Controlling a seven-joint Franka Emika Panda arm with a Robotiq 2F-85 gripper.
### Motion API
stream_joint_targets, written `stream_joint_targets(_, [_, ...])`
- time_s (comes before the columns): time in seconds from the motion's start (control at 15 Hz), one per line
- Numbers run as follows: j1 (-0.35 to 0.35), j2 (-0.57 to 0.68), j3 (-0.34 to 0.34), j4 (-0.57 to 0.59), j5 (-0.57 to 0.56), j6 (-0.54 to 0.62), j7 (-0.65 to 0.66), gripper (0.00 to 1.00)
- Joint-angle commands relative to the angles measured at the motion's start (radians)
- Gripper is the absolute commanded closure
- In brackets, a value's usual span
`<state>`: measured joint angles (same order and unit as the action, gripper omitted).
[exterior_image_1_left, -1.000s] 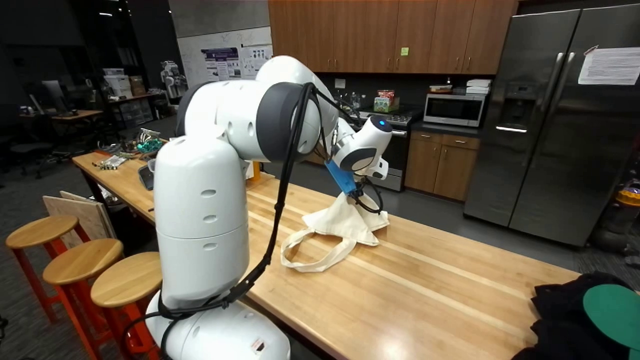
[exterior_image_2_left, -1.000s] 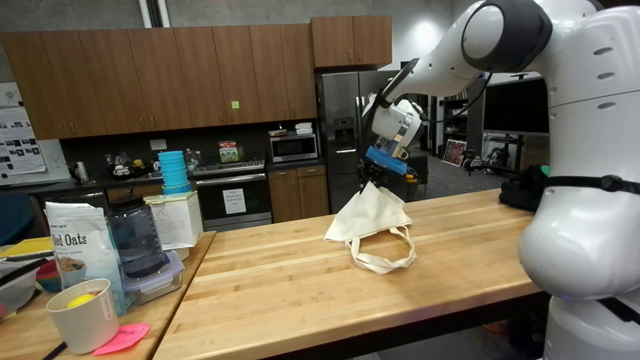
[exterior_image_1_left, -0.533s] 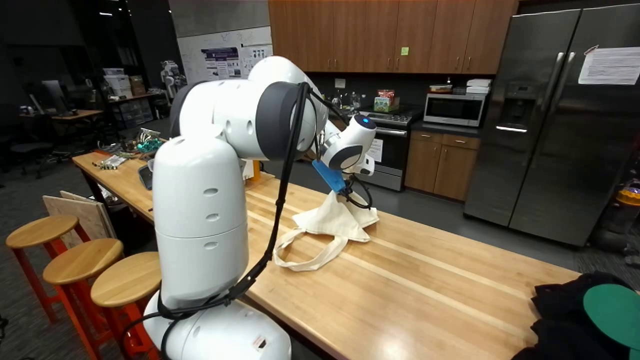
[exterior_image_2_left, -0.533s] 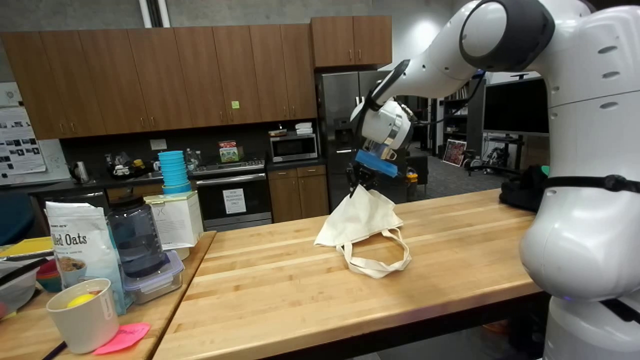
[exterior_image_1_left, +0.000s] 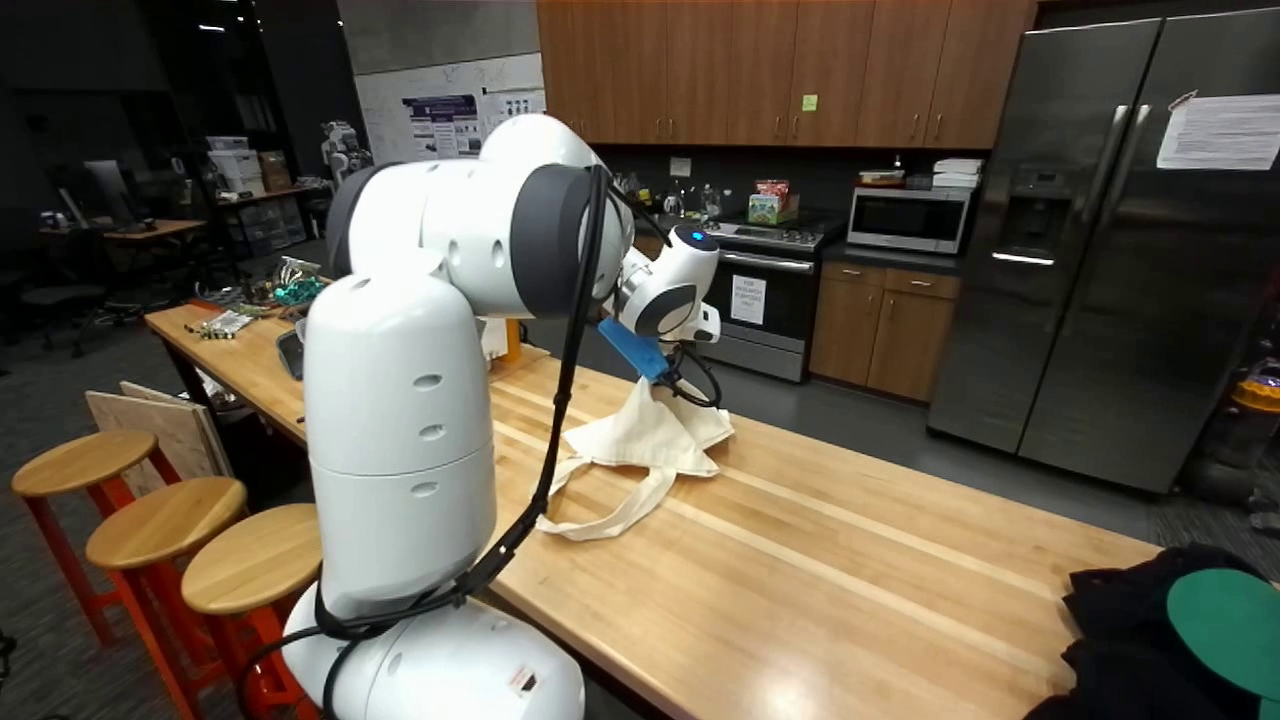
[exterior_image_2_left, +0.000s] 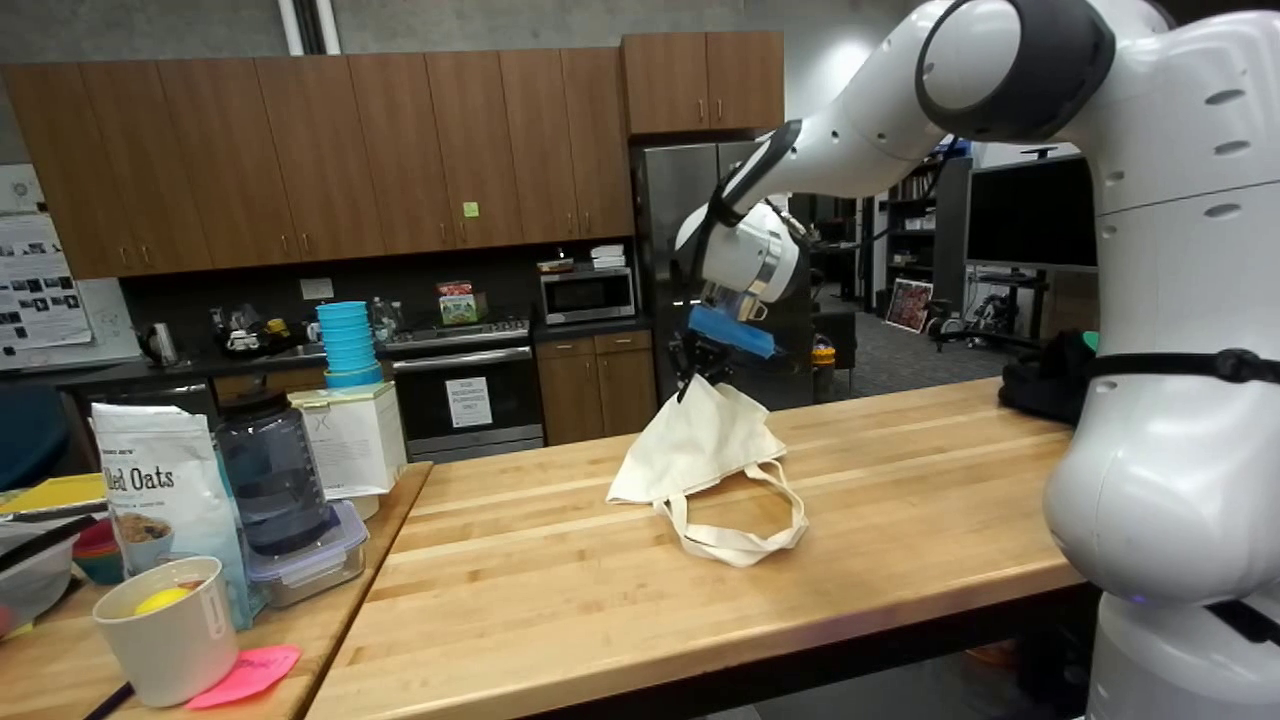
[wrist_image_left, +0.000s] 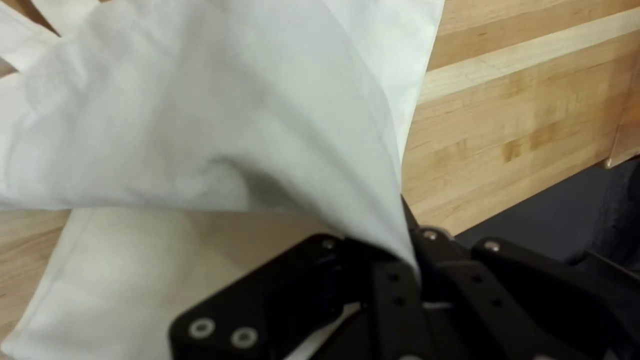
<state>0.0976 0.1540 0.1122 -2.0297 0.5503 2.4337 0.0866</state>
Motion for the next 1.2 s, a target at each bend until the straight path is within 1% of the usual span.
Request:
stream_joint_targets(0.0, [0.019,-0.025,0.018,-0.018,-0.043,0.017,0.038,0.99])
stream_joint_targets(0.27, [0.033,-0.024,0.035,-0.020,-0.058,0.021,0.050,0.99])
stream_joint_targets(0.6, [0.035,-0.027,0.044,-0.052,-0.048,0.048,0.038,0.99])
stream_joint_targets(0.8, [0.029,-0.034,0.044,-0.086,-0.038,0.078,0.020,0.99])
stream_joint_targets(1.13, [0.018,-0.049,0.045,-0.153,-0.007,0.166,-0.006,0.99])
